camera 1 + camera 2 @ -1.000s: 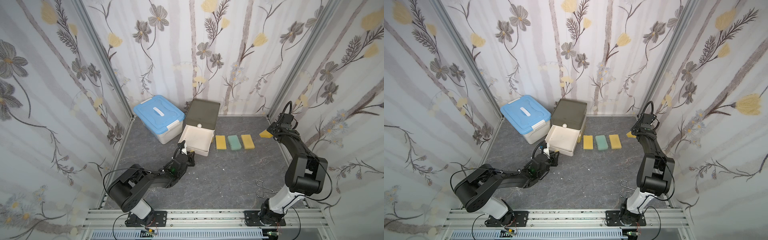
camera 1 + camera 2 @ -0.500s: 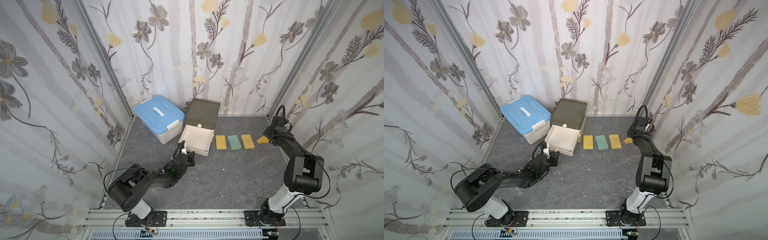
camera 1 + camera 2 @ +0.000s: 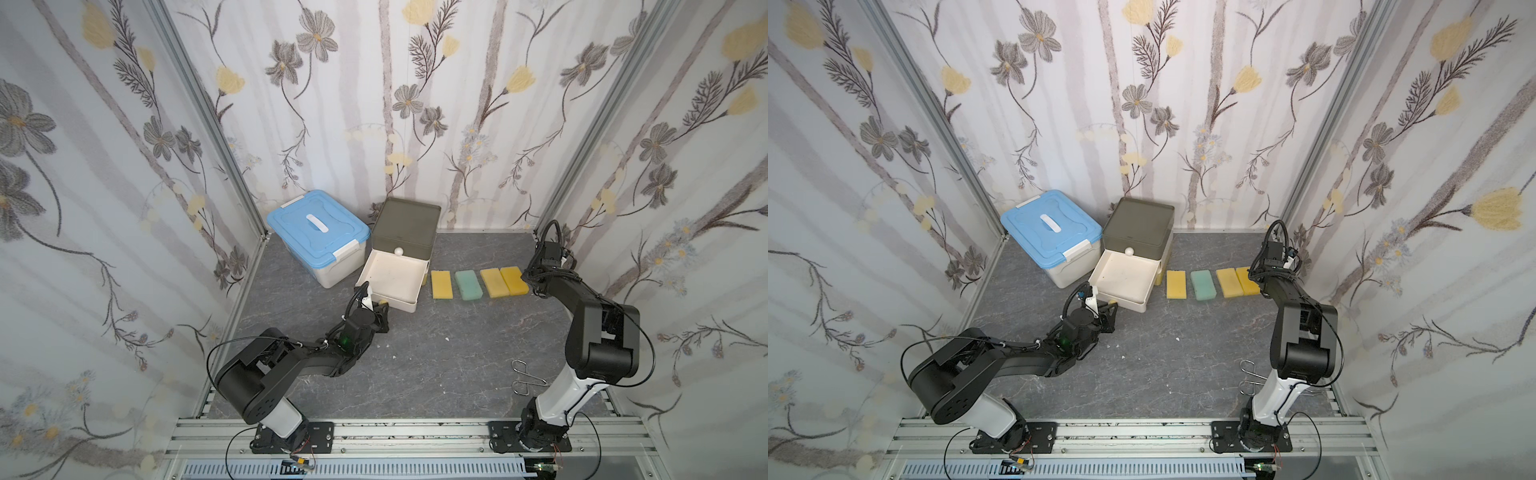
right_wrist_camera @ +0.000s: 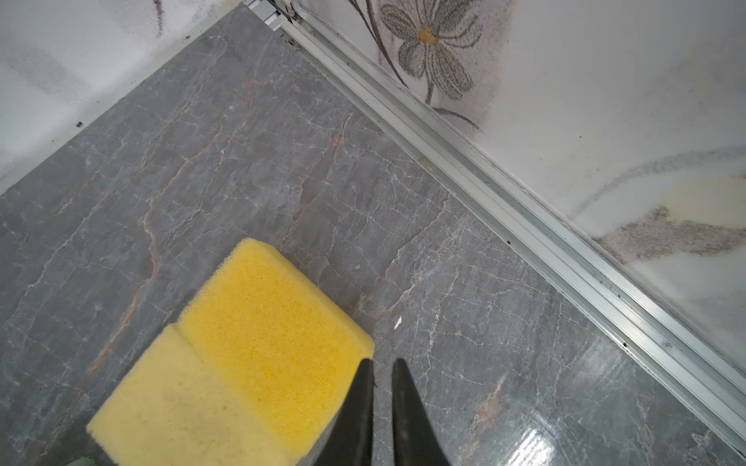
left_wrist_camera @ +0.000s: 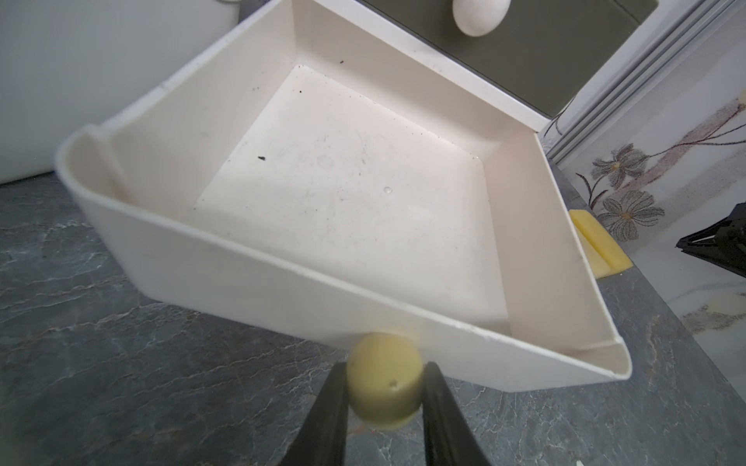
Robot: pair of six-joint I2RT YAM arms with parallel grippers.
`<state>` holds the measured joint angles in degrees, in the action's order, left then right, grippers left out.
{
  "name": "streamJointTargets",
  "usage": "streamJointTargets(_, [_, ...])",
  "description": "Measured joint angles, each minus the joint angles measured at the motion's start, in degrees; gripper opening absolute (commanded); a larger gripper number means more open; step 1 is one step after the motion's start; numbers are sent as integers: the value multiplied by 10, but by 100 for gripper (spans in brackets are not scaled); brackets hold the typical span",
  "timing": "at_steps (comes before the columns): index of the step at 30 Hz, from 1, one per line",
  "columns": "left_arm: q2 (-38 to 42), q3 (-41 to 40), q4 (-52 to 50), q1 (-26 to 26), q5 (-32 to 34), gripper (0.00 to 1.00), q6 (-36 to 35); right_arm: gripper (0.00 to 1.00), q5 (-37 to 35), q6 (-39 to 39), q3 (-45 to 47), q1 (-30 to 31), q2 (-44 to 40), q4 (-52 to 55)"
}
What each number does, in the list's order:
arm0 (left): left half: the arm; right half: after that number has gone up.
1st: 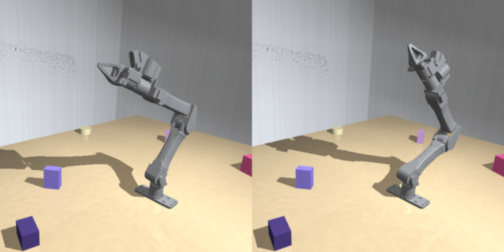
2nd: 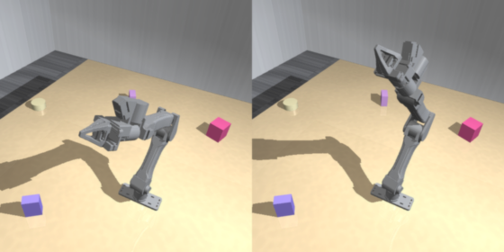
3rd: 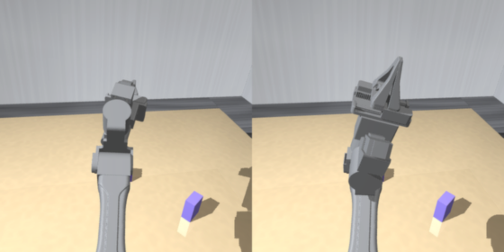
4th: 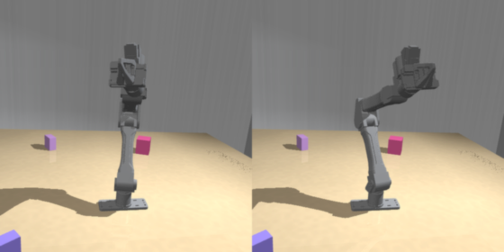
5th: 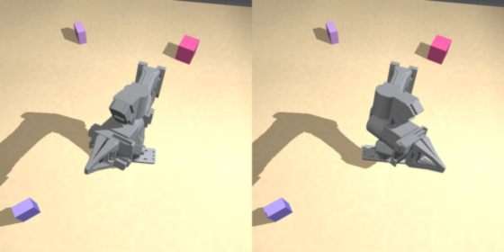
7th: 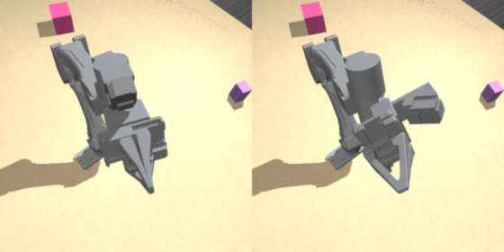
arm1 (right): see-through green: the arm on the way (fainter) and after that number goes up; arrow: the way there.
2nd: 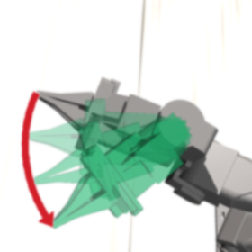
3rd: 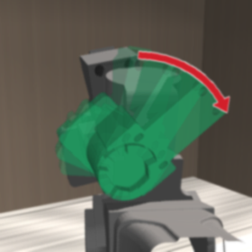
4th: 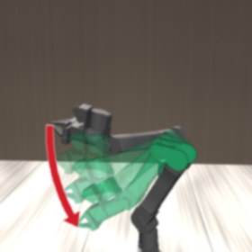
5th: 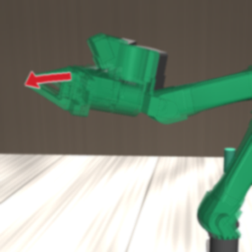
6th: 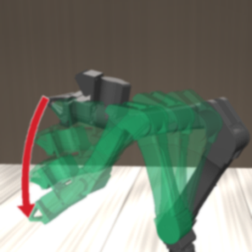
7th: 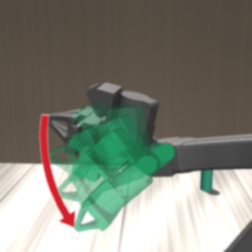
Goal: Take the sponge out of the drawer
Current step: Place the sponge at the center of the board.
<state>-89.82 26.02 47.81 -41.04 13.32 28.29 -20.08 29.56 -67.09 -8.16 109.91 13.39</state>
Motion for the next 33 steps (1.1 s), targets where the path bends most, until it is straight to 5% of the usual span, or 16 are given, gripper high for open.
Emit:
streamJointTargets(5, [0, 0, 1, 0, 0, 21, 0, 18, -6, 2, 8, 0, 0, 2])
streamJointTargets(10, [0, -2, 4, 0, 0, 21, 0, 51, 7, -5, 13, 4, -15, -7])
streamJointTargets(21, [-2, -2, 8, 0, 0, 21, 1, 76, 84, -32, -48, 51, 43, -24])
streamJointTargets(23, [-1, -3, 8, 0, 0, 21, 0, 89, 99, -31, -60, 51, 52, -22])
streamJointTargets(33, [-1, -3, 8, 0, 0, 22, 0, 92, 190, -20, -78, 52, 69, -30])
